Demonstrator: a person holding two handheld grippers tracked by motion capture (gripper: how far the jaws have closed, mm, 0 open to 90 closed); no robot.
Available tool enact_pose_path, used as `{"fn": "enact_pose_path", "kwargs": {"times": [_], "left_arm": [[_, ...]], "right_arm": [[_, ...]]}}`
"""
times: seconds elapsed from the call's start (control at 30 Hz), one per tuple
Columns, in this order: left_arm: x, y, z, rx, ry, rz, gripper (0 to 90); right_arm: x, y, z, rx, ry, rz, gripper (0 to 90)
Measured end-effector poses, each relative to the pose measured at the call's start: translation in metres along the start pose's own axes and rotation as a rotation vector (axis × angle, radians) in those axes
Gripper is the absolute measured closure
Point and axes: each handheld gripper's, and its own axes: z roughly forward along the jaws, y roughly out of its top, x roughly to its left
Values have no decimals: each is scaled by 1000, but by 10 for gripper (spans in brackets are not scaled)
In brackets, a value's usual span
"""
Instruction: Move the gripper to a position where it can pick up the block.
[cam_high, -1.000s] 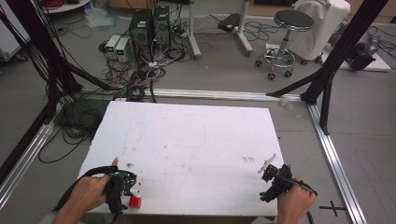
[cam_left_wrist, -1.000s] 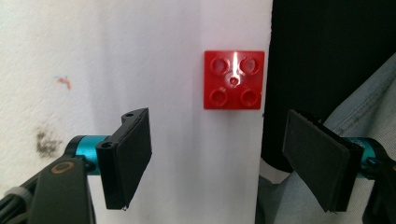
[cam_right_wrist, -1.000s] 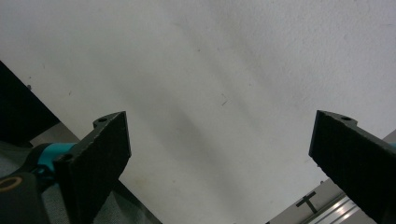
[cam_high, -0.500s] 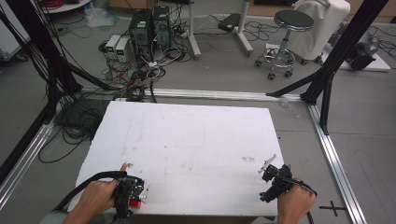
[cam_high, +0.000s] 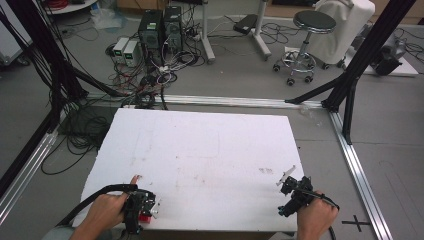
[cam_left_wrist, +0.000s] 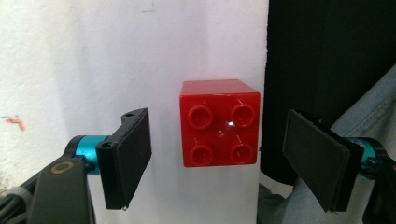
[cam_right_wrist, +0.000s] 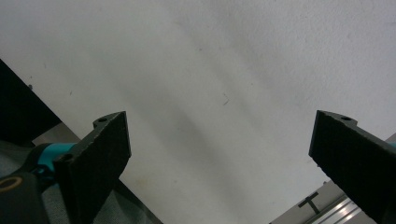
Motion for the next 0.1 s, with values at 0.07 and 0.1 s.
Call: {"fn": "enact_pose_path", "kwargs": {"times": [0.07,0.1], "left_arm": [[0,-1,-2,-7,5,-3,240],[0,-1,-3,-7,8,-8,240]], "right_arm": [[0,0,0,1,2,-2,47],[0,1,0,0,2,-5,46]]}}
